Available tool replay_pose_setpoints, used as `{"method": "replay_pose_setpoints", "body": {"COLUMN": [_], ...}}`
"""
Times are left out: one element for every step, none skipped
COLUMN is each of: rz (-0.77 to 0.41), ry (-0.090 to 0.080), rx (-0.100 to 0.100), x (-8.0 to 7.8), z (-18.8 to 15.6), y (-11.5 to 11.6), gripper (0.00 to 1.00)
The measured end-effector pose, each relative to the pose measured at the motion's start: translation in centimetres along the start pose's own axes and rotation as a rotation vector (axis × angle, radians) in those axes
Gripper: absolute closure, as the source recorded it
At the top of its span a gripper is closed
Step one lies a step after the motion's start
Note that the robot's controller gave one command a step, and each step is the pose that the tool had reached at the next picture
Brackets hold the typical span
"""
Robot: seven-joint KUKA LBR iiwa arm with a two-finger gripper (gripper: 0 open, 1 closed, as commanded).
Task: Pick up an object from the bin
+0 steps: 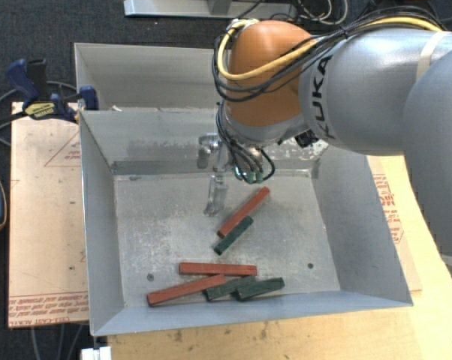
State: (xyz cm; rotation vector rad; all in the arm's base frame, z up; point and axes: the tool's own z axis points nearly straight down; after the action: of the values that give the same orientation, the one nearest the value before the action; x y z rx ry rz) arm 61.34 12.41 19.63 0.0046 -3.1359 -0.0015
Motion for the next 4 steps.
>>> {"method": "replay_pose_setpoints", "body": {"rz": [-0.164,-0.253,-0.255,-0.271], "ry": [0.0,-0.012,-0.012,-0.02], "rx": [0.001,0.002,0.001,0.003], "x": [3.4,-1.5,-1.6,-3.9], "z": [11.6,12.5,12.0,-3.3], "y": [-4.9,-10.0,-9.8,-10.9], "gripper": [0.0,0.0,1.0,1.0]}}
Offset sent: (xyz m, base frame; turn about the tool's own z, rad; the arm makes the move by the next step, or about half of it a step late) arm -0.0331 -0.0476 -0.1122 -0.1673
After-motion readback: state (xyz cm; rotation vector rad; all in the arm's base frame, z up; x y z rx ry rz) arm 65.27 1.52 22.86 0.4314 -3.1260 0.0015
